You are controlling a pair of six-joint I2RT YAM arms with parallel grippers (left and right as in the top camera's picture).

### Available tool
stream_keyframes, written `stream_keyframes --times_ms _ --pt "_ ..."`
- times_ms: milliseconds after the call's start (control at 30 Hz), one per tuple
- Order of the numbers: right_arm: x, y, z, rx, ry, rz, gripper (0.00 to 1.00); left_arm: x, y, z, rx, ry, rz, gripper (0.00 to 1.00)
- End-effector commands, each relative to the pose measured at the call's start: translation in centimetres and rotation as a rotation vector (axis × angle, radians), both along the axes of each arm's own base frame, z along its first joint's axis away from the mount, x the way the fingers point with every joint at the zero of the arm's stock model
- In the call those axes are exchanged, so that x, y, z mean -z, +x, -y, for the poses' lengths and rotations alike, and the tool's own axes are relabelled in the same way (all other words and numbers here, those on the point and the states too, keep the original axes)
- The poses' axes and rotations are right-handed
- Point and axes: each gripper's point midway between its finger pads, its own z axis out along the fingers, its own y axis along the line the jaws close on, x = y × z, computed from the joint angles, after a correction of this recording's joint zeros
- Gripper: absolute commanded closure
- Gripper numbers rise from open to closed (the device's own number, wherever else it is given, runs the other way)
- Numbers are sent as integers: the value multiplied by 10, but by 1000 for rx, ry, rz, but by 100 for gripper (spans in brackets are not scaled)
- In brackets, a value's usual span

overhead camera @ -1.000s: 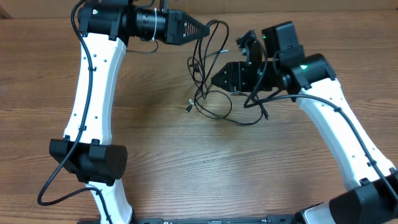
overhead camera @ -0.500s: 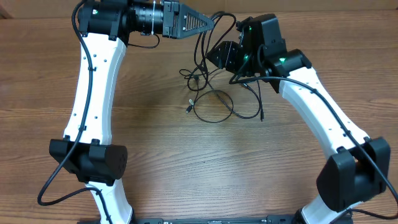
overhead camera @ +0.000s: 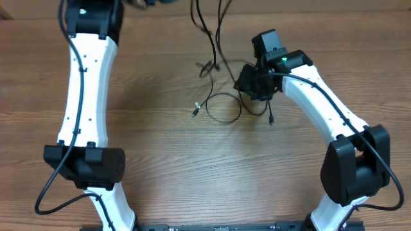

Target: Untangle cables

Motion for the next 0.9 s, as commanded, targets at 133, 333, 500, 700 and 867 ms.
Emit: stream_keyframes --times_ms 133,333,500,700,867 --pt "-33 4 1 -237 197 91 55 -64 -39 -6 3 -83 -109 96" --pt "-94 2 -11 -313 263 246 51 -60 -36 5 14 -84 -156 96" --pt "-145 -3 -22 -359 284 410 47 -48 -27 19 7 -78 -204 96" --pt "-167 -17 -30 -492 322 498 41 2 8 32 -138 -23 -339 96" --pt "-154 -22 -18 -468 277 440 42 90 30 34 -402 206 -480 96"
